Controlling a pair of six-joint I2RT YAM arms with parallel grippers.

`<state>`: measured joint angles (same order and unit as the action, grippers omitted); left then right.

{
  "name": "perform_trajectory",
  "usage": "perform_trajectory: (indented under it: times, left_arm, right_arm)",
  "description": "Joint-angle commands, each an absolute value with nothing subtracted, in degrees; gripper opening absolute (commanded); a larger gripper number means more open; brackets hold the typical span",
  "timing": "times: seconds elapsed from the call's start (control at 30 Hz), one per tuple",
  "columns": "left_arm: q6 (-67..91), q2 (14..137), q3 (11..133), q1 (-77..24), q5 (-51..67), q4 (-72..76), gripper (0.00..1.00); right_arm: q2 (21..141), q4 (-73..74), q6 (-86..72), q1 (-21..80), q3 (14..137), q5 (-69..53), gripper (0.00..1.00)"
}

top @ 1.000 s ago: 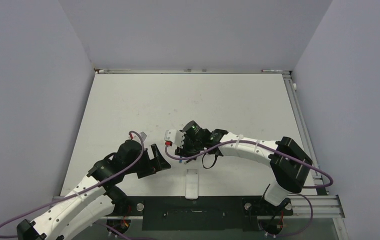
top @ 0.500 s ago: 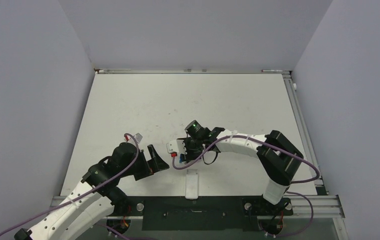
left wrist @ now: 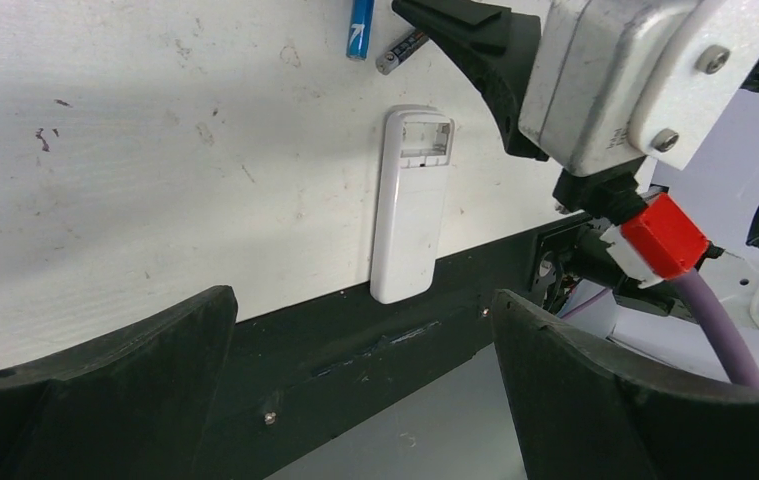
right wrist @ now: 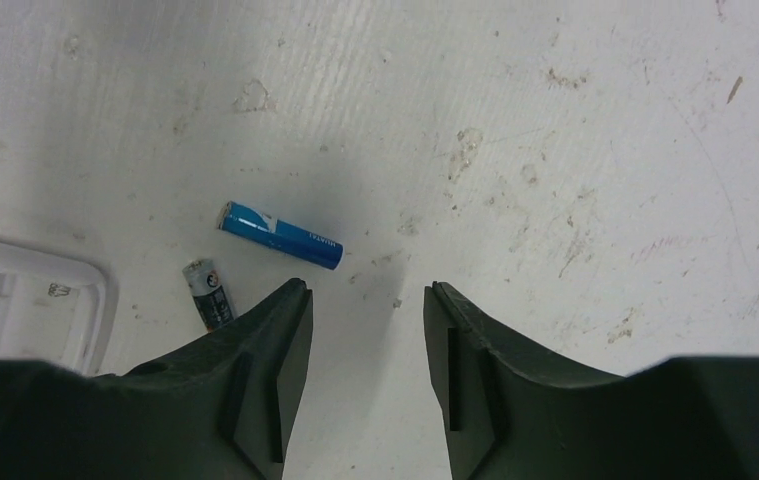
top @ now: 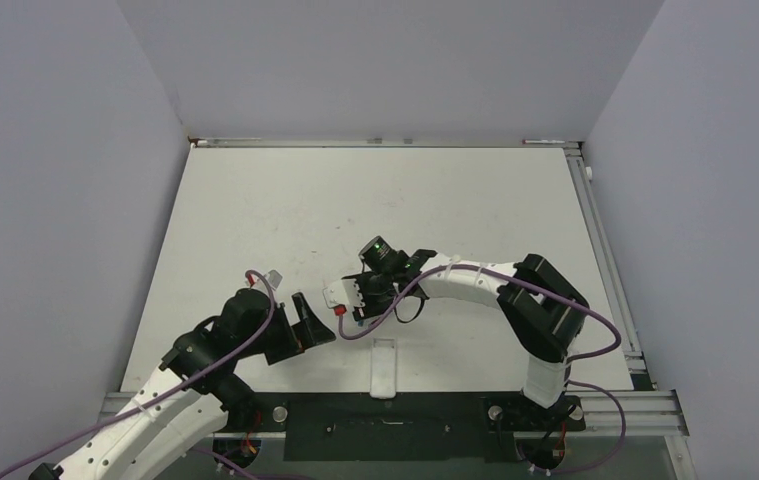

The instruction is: Load the batteries into the remote control

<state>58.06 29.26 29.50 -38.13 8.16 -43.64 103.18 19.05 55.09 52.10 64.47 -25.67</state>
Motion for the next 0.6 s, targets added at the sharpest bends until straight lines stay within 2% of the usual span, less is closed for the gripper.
perform_trajectory:
  times: [0.0, 0.57]
  left_arm:
    - [58.98, 28.35, 29.45, -37.72, 8.23, -44.95, 0.97]
    - [59.14, 26.59, 29.77, -37.27, 7.55, -47.17, 0.97]
  right_arm:
    - [105.36, 20.26, 57.76, 53.31, 67.57, -28.01, 0.44]
    - [109.64, 24.97, 58.45, 54.58, 70.14, -29.89, 0.40]
